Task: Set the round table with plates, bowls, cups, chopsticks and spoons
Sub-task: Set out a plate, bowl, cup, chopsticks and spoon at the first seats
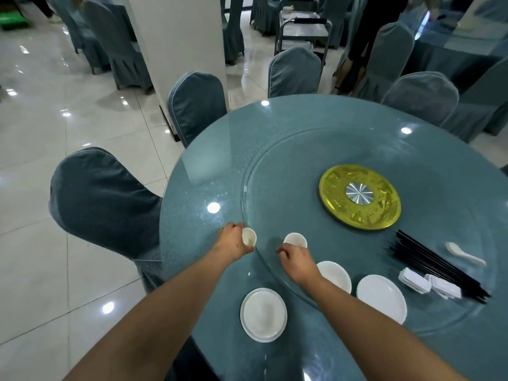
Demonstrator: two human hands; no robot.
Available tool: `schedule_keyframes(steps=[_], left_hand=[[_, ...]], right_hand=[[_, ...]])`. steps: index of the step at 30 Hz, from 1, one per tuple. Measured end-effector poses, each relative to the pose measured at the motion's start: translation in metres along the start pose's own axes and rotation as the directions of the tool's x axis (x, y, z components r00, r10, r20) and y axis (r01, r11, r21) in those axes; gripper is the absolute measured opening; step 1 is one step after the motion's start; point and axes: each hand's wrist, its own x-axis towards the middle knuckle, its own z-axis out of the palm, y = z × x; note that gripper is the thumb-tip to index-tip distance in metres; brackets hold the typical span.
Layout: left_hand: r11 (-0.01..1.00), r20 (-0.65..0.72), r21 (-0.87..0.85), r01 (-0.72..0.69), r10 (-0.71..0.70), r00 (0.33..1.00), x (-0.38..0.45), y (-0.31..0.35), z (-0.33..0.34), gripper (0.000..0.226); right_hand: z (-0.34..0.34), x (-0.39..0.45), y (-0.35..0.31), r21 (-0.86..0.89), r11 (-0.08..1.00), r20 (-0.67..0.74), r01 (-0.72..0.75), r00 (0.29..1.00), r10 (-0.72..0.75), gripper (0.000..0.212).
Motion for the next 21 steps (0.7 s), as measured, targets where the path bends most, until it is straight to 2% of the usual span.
schedule_keyframes(steps=[10,18,21], left_hand=[[0.998,0.161,0.063,0.013,-0.023,0.987,0.018,-0.034,0.052,0.070],[0.998,0.179,0.061,0.024,-0.034,0.983,0.022,-0.045,0.078,0.066],[0.998,0.189,0.039,0.047,-0.053,0.980,0.020,-0.044,0.082,0.079]], right_hand=[[0.023,0.006,0.022,-0.019,0.995,0.076,-0.094,0.993,0.095,0.027],[0.034,0.015,0.026,-0.036,0.992,0.143,-0.123,0.982,0.127,0.028],[0.033,0.014,0.028,-0.029,0.991,0.139,-0.132,0.981,0.135,0.028]])
